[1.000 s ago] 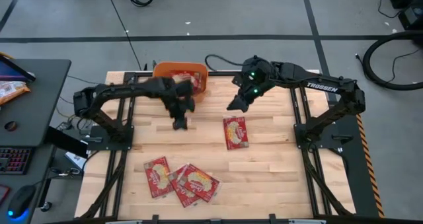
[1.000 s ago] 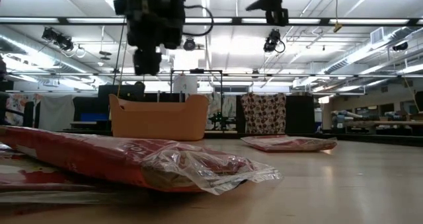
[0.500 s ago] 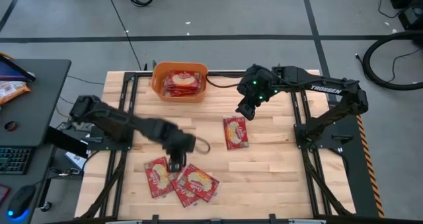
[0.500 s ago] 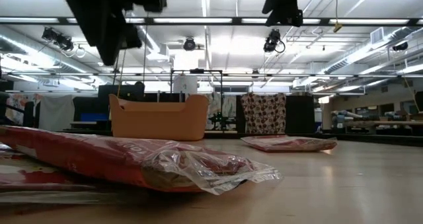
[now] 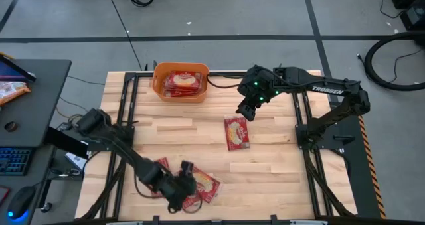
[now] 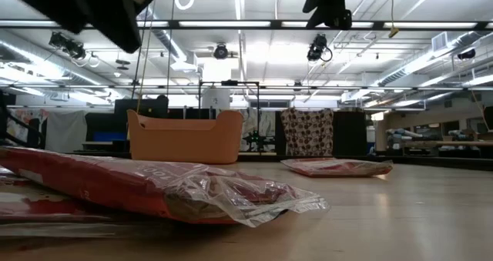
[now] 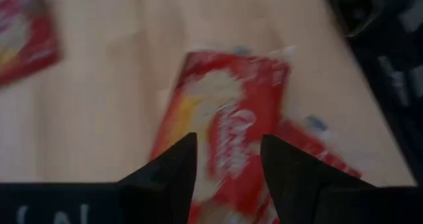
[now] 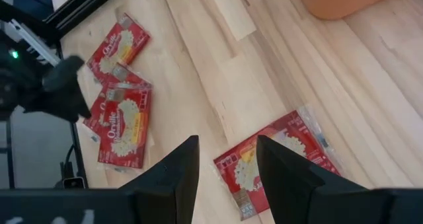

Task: Sort popcorn bags into baskets
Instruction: Put the popcorn bag into the orange bin

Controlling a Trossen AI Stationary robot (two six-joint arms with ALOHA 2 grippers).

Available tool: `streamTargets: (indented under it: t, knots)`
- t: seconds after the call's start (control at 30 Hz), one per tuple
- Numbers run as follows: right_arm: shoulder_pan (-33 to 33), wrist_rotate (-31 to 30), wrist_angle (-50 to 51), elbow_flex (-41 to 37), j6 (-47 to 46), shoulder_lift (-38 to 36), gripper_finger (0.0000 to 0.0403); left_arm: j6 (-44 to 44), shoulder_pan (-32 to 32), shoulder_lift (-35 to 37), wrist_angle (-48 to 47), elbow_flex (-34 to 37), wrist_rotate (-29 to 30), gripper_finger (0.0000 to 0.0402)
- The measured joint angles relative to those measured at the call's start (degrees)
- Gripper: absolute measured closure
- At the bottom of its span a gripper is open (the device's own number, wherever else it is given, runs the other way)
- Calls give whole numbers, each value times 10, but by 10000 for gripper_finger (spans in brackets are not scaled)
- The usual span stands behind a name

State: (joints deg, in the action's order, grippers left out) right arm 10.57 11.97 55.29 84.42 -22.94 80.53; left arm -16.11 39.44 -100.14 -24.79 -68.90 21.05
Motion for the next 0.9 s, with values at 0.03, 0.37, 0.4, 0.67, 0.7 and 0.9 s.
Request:
streamTargets:
  t: [0.03, 0.37, 0.4, 0.67, 0.7, 0.9]
  knots:
    - [-1, 1, 2, 0, 0, 0, 247, 11, 4, -12, 19, 0, 1, 230]
    - [-4, 31, 14, 0, 0, 0, 247, 33, 13, -84, 36, 0, 23, 230]
    - [-4, 31, 17, 0, -1, 0, 247, 33, 13, -86, 38, 0, 23, 230]
    - [-4, 31, 19, 0, -9, 0, 247, 33, 20, -87, 40, 0, 6, 230]
    - [-4, 31, 19, 0, -9, 0, 247, 33, 20, -88, 40, 0, 2, 230]
    - [-4, 31, 16, 0, -9, 0, 247, 35, 20, -106, 27, 0, 5, 230]
